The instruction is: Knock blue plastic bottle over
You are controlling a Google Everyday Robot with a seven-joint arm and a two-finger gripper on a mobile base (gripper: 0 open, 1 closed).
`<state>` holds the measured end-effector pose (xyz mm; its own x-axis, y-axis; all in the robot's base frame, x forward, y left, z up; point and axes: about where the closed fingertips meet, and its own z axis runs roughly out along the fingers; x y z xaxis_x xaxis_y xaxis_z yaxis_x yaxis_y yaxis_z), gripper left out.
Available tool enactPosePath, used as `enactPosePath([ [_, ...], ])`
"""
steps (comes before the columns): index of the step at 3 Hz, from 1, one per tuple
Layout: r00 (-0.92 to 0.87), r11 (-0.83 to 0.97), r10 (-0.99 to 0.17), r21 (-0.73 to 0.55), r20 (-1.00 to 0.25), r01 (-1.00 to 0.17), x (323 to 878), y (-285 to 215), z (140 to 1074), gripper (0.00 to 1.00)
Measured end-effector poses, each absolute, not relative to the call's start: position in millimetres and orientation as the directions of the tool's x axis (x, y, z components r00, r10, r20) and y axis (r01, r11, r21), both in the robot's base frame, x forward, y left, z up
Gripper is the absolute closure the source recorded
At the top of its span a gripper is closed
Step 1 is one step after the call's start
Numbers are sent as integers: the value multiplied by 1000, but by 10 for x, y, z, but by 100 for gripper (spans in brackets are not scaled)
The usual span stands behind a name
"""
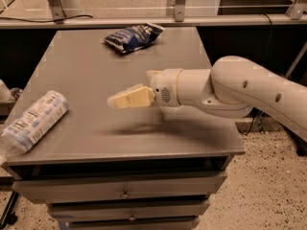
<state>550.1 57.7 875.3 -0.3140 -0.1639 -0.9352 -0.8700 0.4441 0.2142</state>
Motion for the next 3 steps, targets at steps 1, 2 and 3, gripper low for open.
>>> enactPosePath([
  [1,-306,457,-154,207,-939,-865,5402,473,8749,0],
  [2,-252,467,-148,157,-956,-870,5302,259,8929,0],
  [3,-150,471,-176,50,-973,-881,5243,-92,9279,0],
])
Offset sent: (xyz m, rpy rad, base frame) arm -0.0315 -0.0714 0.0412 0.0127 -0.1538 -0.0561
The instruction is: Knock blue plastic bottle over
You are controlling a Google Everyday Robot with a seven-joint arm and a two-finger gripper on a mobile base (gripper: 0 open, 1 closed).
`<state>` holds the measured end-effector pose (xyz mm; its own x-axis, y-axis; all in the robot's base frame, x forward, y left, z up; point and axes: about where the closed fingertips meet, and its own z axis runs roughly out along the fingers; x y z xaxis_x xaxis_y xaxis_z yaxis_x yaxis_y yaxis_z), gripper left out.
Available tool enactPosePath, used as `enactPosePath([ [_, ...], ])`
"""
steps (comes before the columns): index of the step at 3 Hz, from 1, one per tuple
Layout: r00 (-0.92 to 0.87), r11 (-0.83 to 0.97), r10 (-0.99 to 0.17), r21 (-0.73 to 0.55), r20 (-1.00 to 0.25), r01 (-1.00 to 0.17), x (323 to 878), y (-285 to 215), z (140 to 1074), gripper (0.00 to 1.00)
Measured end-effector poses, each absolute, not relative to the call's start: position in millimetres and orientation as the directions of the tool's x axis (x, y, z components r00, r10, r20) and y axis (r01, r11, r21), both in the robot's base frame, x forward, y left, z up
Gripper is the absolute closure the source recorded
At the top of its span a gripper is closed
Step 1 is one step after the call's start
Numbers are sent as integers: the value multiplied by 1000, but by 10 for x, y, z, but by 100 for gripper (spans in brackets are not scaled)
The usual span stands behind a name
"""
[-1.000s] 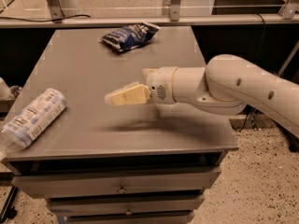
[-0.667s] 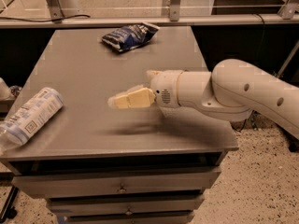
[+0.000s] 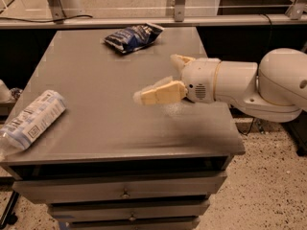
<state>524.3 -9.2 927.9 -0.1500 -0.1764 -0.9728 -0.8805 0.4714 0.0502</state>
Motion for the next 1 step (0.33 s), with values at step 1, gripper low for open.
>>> enactPosePath([
  [1,-150,471,-176,50,-973,-881,5243,-92,9279,0],
])
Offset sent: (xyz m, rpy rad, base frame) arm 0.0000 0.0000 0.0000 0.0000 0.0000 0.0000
